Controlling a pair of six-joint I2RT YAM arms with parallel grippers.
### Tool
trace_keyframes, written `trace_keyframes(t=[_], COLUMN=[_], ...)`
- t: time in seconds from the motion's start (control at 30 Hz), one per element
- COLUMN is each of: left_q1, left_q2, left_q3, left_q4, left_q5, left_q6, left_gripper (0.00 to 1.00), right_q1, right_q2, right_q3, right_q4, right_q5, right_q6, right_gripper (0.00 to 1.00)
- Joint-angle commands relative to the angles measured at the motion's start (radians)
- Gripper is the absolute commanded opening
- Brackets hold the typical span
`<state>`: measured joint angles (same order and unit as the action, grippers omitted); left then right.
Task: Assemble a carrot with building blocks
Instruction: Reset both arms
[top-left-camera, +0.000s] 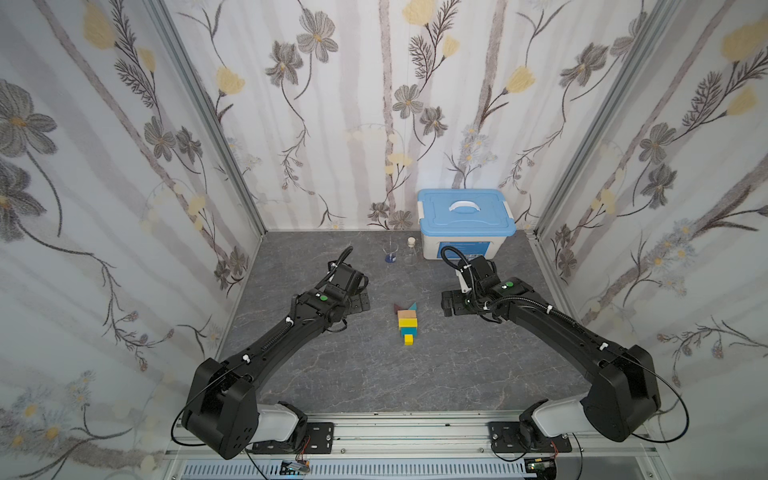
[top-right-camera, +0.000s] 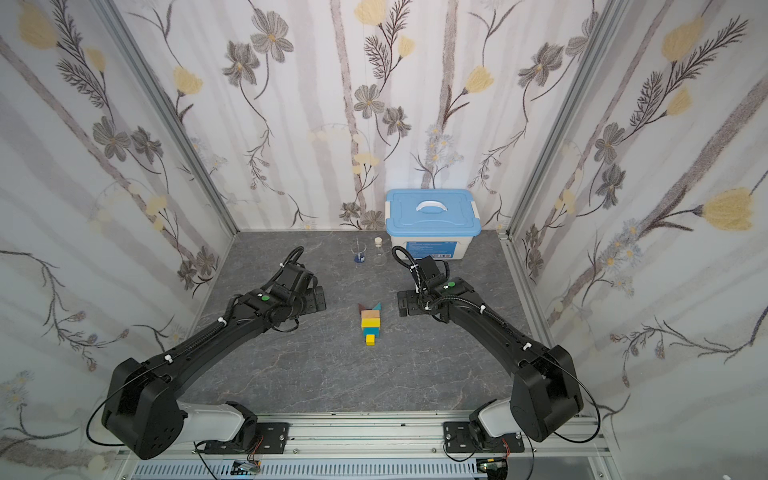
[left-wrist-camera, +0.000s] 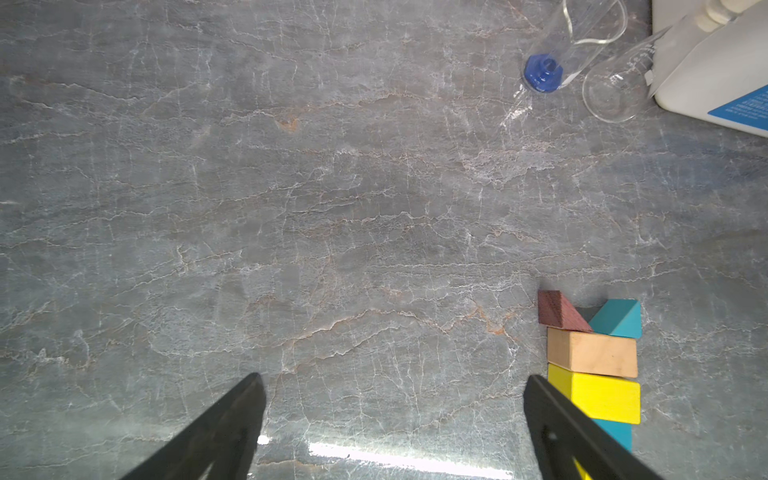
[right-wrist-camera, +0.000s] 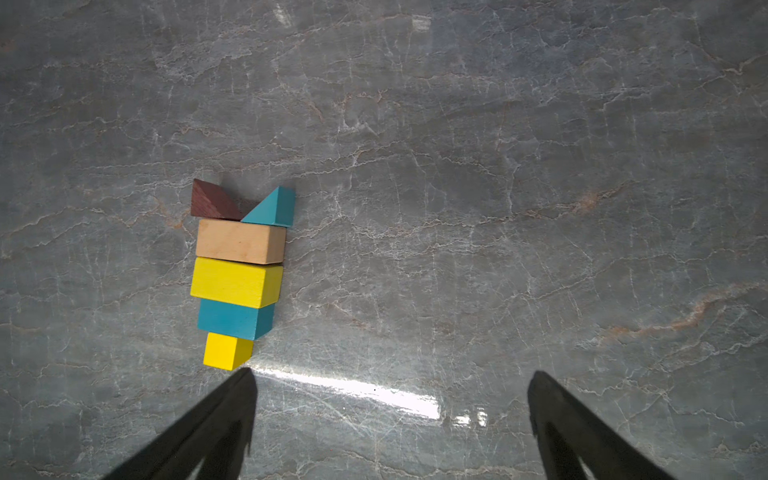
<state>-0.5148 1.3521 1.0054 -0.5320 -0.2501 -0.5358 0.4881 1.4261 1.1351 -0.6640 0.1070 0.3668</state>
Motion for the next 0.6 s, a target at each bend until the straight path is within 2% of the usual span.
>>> trace_keyframes(t=[0.0,0.17,0.3,0.43,0.57], left_q1=[0.013,0.036,0.071,0.119,0.182], left_q2=[-0.005,-0.021,-0.068,-0.152,-0.170], left_q3=[-0.002,-0.008,-0.052,-0.138,-0.187], left_q4=[0.019,0.028,0.087,0.197,0.237], left_q5=[-0.038,-0.076,-0.139,-0.193,-0.218], left_q6=[0.013,0.056,0.086,0.128,0.162], left_gripper=[1.00,1.00,1.00,1.00,1.00], right_q1=[-0.009,-0.032,-0.069,-0.160,-0.226], right_q2=[-0.016,-0.049,-0.102,-0.171,-0.230], right_q3=[-0.006,-0.015,-0.058,-0.157,-0.298], right_q4=[0.020,0.038,0.096,0.195,0.320], right_q5=[0.017,0.071,0.231,0.306,0.392], right_q6=[0.004,-0.040,-0.073,-0.085,-0.122], right_gripper=[1.00,1.00,1.00,1.00,1.00])
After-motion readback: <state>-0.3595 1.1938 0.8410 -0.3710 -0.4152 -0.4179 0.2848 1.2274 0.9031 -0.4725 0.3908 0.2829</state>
